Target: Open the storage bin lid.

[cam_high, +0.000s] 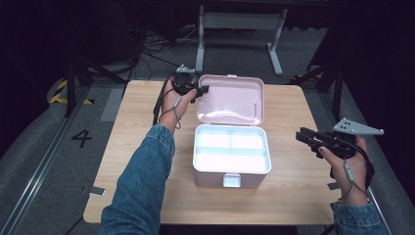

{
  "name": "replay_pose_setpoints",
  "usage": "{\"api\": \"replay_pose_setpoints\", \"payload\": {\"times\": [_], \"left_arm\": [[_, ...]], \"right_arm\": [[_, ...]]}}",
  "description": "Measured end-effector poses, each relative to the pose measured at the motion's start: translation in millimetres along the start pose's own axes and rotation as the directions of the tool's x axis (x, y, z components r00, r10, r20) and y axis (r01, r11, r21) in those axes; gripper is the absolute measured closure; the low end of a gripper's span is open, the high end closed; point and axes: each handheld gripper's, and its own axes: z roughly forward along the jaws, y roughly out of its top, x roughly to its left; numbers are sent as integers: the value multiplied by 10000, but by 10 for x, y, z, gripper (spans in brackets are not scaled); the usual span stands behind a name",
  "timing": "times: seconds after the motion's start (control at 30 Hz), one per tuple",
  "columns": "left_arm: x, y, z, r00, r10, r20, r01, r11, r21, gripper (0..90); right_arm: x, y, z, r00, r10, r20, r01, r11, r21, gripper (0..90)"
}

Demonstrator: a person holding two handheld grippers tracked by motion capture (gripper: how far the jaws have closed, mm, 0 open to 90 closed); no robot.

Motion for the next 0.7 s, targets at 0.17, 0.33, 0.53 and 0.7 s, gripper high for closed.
{"api": "replay_pose_setpoints", "payload": {"times": [0.17, 0.33, 0.53, 0.7], "left_arm": [[35, -28, 51, 10000, -69, -4, 69, 9998, 170, 598], [66, -63, 97, 9996, -272, 16, 271, 9990, 345, 595], [93, -99, 134, 9995, -14, -331, 33, 9983, 576, 618], [107, -135, 167, 9991, -40, -419, 72, 9971, 754, 644]], "right_arm": [[-13, -4, -7, 10000, 48, -18, -48, 10000, -39, 699], [-23, -13, -2, 10000, 70, 0, -70, 10000, 8, 700], [-26, -22, 12, 9999, 101, -22, -101, 9999, 102, 700], [-27, -27, 22, 9999, 102, -37, -101, 9999, 131, 700]]}}
